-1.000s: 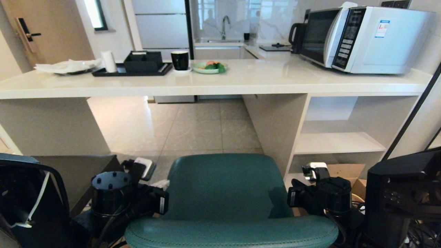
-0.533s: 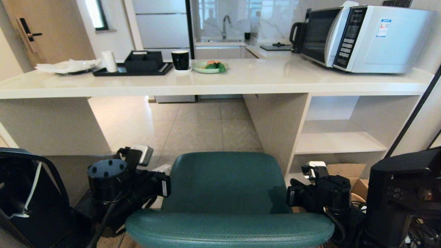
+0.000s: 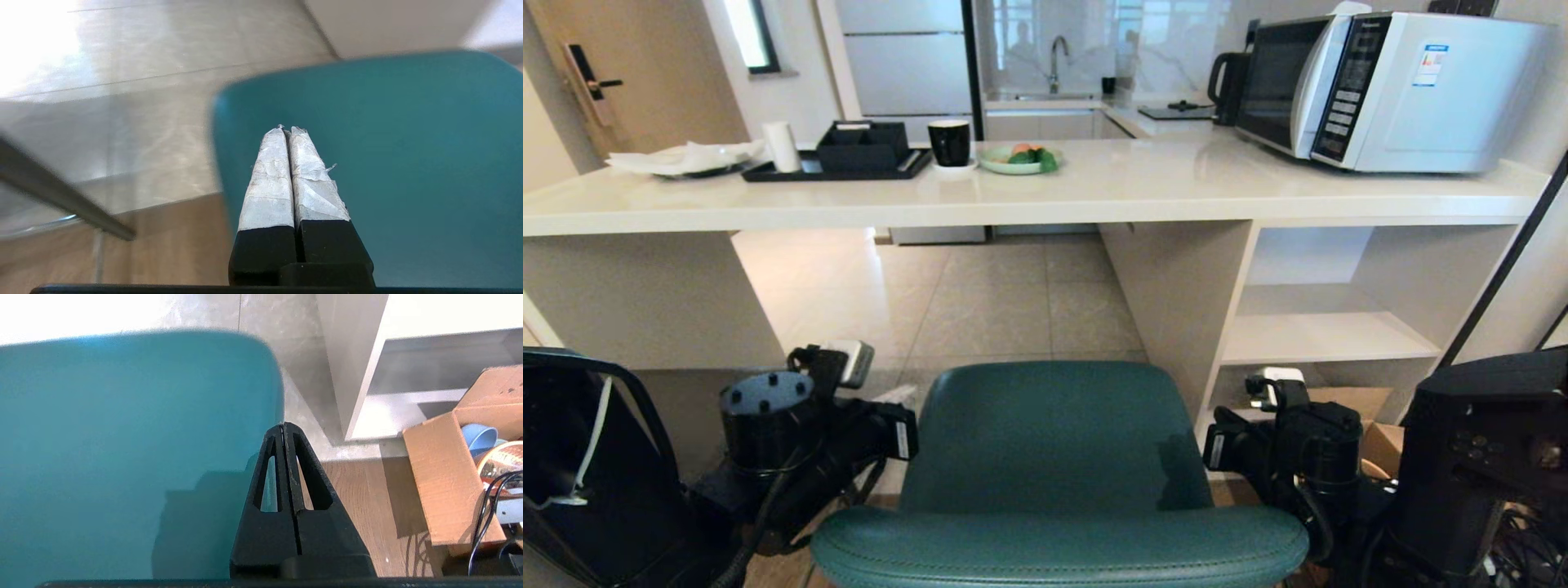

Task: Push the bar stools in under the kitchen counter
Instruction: Pull the blue chair out from under the dining table, then push the gray chair back under the dining table

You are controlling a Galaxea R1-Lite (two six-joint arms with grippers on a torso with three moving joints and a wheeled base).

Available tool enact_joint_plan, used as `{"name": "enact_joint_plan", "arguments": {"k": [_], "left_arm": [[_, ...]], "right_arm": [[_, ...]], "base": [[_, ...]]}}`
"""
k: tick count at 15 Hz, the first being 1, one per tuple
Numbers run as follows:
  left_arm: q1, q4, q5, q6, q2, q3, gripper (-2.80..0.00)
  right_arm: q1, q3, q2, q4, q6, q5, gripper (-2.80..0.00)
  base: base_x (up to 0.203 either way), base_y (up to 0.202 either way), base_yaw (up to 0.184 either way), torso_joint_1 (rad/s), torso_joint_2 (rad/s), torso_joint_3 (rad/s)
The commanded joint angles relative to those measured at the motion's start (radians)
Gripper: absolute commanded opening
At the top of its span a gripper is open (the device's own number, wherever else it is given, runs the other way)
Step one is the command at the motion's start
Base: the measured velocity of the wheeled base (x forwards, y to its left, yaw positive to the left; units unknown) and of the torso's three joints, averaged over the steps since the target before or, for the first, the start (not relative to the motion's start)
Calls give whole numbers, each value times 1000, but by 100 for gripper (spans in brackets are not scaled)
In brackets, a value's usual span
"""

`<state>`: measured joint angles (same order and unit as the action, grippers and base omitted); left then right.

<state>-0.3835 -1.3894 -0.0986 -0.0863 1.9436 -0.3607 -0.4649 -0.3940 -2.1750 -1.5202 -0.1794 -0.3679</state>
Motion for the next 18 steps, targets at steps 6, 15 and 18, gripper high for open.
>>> {"name": "enact_joint_plan", "arguments": {"k": [6,15,18], "left_arm": [[210,-11,-3,0,-85,-15,-280],[227,-57,-2,39,-532,192,-280],[219,280,-9,35,-842,114,-280]], "right_arm": [[159,0,93,-10,-2,5,-280],[250,96,710,196,125,13,-280],[252,6,1051,607,144,13,-280]], "base": [[0,0,0,0,0,0],[0,0,0,0,0,0],[0,0,0,0,0,0]]}}
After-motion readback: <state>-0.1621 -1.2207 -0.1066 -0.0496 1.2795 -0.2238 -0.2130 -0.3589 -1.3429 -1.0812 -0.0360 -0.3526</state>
